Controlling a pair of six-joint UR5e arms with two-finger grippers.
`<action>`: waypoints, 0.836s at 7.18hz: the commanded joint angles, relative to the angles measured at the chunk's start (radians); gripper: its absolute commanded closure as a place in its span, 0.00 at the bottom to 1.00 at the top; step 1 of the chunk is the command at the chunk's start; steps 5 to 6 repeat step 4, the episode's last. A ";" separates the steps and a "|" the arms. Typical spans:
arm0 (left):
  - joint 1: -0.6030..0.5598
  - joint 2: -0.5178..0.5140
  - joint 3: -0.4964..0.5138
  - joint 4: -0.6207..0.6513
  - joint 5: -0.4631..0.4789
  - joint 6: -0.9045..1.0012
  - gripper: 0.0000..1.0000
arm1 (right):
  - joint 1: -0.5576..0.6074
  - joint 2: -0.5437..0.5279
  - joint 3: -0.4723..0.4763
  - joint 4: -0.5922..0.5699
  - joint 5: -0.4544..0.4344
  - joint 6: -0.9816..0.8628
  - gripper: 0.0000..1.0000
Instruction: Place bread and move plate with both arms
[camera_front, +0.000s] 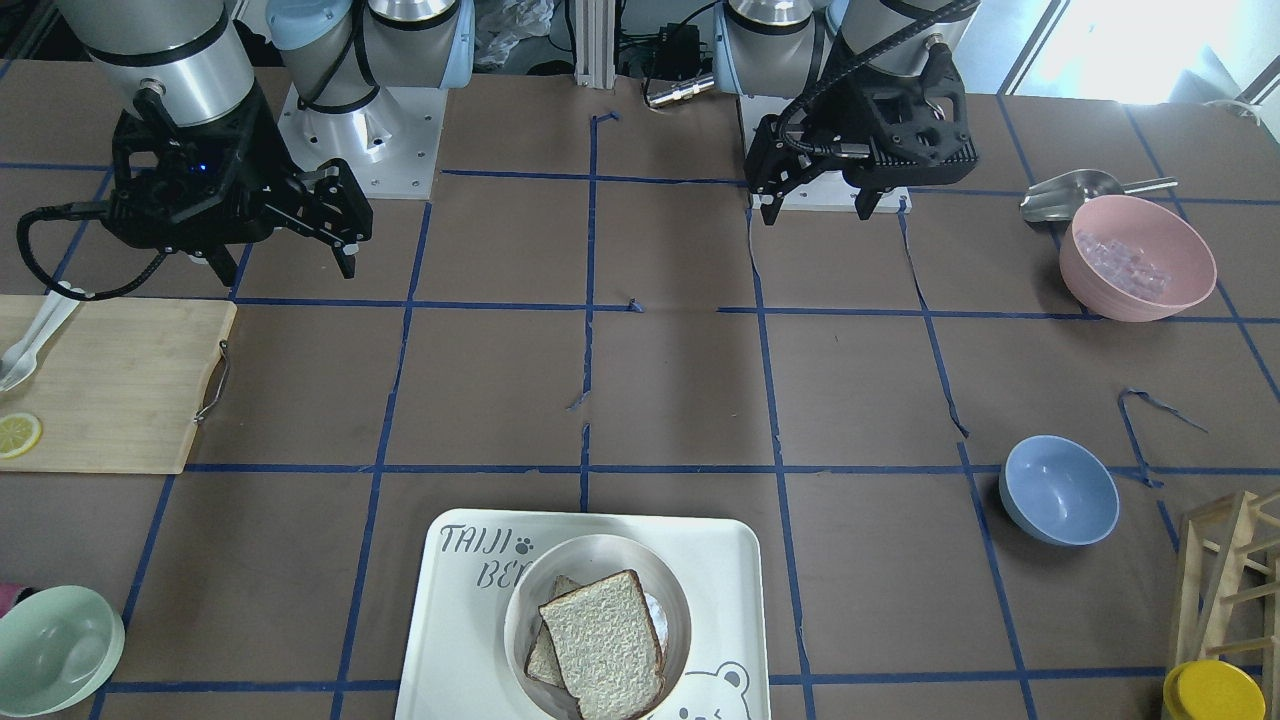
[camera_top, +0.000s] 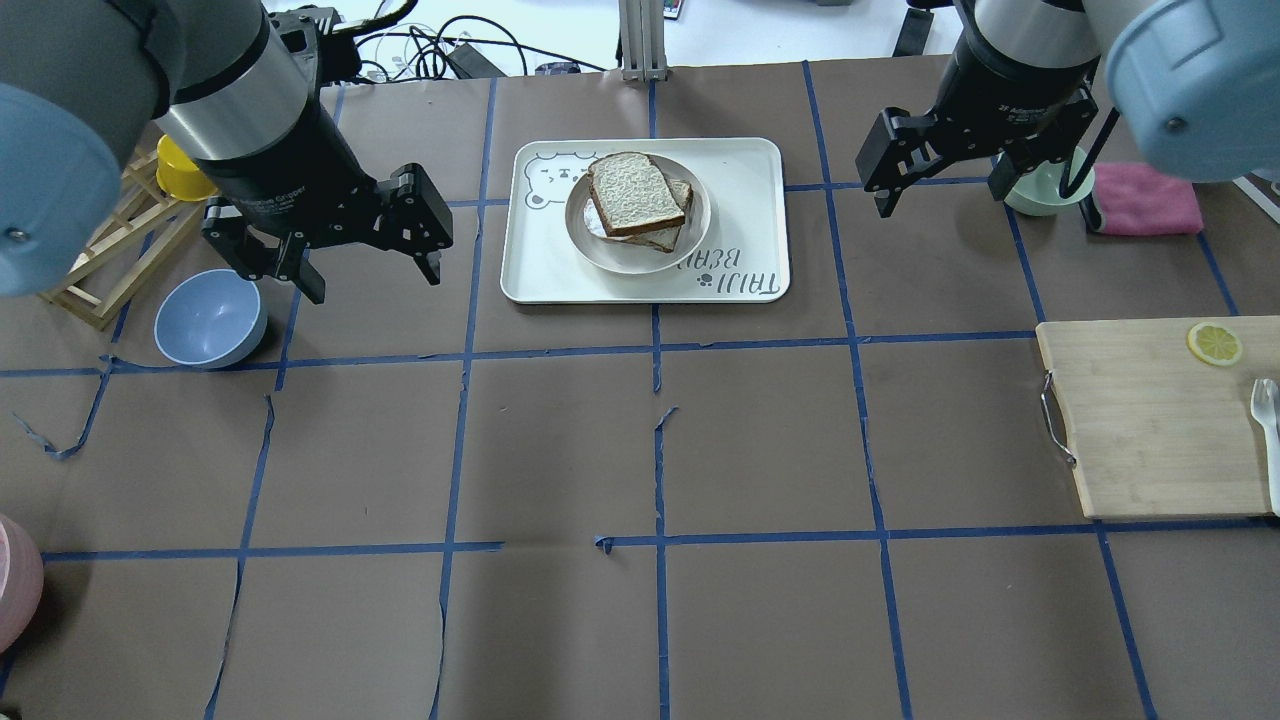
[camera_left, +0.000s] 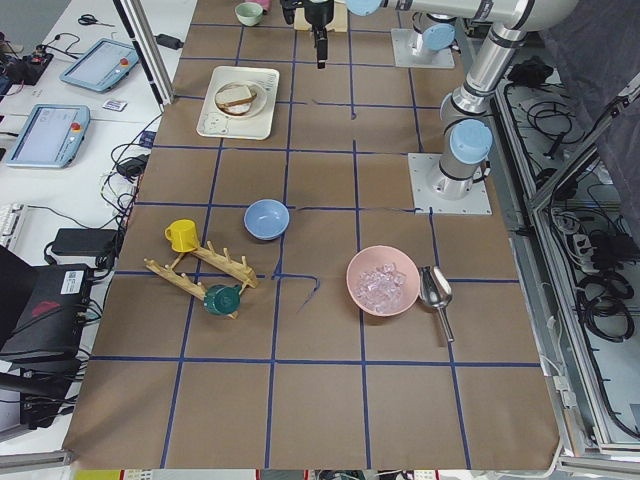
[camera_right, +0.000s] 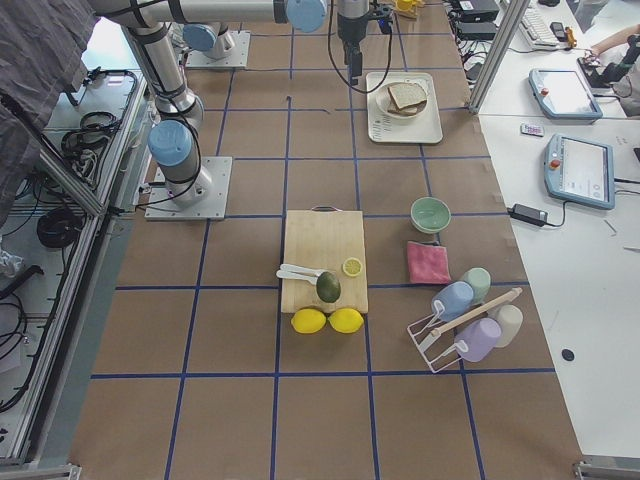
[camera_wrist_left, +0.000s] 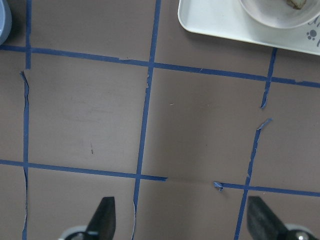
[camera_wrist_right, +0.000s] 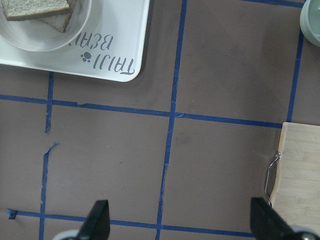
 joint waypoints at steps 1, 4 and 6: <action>0.000 0.000 0.004 0.004 0.001 0.002 0.00 | 0.000 0.000 0.000 0.000 0.000 0.000 0.00; 0.009 -0.002 0.004 0.001 0.001 0.182 0.00 | 0.000 0.000 0.000 -0.002 0.000 0.000 0.00; 0.009 -0.002 0.004 0.001 0.001 0.182 0.00 | 0.000 0.000 0.000 -0.002 0.000 0.000 0.00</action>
